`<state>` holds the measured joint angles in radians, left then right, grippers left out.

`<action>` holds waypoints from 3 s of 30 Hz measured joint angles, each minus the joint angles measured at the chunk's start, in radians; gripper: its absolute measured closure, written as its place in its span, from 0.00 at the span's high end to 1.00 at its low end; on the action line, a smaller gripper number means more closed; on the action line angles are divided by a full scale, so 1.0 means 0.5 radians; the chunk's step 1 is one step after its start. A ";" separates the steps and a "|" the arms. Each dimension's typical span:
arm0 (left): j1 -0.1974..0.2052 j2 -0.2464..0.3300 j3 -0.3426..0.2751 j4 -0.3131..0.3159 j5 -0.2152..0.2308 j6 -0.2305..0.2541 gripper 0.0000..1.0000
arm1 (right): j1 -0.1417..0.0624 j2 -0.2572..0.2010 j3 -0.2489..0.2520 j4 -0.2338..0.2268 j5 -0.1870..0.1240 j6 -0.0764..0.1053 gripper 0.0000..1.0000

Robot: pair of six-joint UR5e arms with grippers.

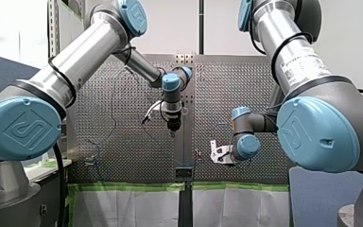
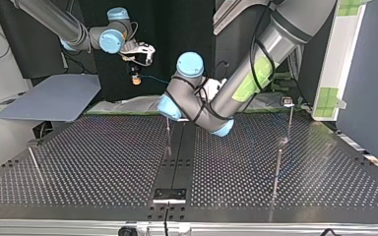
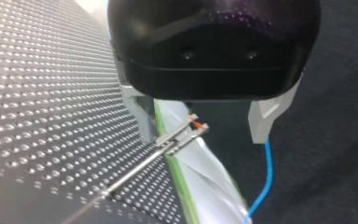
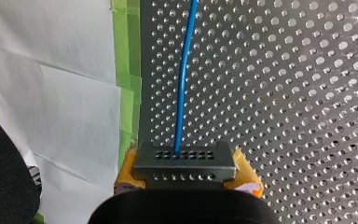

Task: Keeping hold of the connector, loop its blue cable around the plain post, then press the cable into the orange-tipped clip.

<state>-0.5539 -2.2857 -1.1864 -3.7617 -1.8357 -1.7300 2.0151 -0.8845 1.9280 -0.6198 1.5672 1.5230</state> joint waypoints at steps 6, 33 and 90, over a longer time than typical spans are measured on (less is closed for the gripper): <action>-0.015 -0.079 0.002 0.122 0.022 -0.015 1.00 | 0.004 0.000 -0.003 0.003 0.001 -0.002 0.00; -0.017 -0.459 0.027 0.343 0.131 -0.021 1.00 | 0.014 0.000 -0.020 0.045 0.010 -0.035 0.00; -0.012 -0.996 0.086 0.779 0.372 -0.137 1.00 | 0.041 0.000 -0.034 0.049 0.014 -0.039 0.00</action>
<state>-0.5598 -2.7839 -1.1436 -3.3724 -1.6495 -1.7986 2.0356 -0.8845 1.9111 -0.5954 1.5741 1.5036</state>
